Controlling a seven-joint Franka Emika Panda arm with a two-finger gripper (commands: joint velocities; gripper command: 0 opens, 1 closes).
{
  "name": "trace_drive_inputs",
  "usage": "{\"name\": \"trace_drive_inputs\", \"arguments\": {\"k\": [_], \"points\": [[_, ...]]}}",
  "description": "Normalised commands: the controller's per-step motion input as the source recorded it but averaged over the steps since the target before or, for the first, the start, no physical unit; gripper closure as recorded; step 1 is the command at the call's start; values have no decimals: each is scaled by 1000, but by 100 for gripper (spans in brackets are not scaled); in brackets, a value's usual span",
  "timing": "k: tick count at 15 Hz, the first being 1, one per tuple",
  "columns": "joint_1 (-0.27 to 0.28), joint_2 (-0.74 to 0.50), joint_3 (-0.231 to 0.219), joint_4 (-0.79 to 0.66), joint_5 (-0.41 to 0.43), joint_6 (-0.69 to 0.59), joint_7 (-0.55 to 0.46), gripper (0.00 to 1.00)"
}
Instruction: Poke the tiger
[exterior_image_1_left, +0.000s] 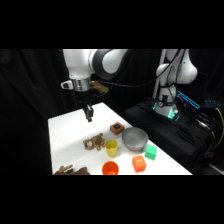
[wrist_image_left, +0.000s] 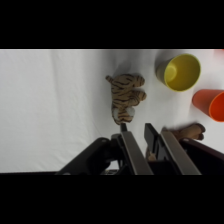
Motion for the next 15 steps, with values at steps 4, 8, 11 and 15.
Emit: {"name": "trace_drive_inputs", "arguments": {"k": [4,8,11,15], "points": [[-33,128,42,10,84,160,-37,99],[-63,99,66,-87,129,271,-93,93],[-108,98,102,-118,175,358,-181,93],[-121,130,119,-86,155,359,-214,94]]}}
